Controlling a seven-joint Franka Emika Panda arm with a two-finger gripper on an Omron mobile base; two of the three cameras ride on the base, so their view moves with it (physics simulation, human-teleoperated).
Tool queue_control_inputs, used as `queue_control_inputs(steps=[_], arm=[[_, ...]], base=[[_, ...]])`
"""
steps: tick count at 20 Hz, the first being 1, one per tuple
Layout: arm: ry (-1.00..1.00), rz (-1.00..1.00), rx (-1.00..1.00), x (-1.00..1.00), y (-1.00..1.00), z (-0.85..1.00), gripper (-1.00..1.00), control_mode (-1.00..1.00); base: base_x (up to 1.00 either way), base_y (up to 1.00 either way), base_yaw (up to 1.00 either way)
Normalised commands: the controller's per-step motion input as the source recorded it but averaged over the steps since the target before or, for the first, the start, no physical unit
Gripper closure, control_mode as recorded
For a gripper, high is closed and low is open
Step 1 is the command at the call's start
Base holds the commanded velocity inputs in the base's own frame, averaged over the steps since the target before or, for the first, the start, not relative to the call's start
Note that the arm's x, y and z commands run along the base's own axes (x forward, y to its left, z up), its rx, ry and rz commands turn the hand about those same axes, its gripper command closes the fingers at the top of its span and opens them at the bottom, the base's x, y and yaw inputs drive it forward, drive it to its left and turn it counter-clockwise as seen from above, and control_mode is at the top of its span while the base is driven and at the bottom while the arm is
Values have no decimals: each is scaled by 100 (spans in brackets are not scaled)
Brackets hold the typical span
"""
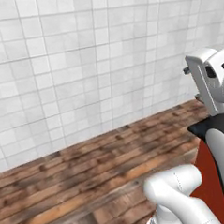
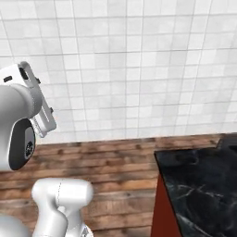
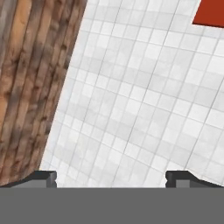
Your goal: Move the bowls from the cabinet to the plates on the dining table.
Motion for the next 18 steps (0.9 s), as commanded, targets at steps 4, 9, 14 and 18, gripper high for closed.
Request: queue_control_inputs(steps=[4, 9, 14, 18], arm=[[0, 0, 0, 0, 0, 0, -100, 100], [0, 0, 0, 0, 0, 0, -100, 100], [0, 0, 0, 0, 0, 0, -100, 100], [0, 0, 0, 0, 0, 0, -100, 100]], base=[[87, 11, 24], [84, 12, 24], [80, 16, 25], [58, 34, 26]])
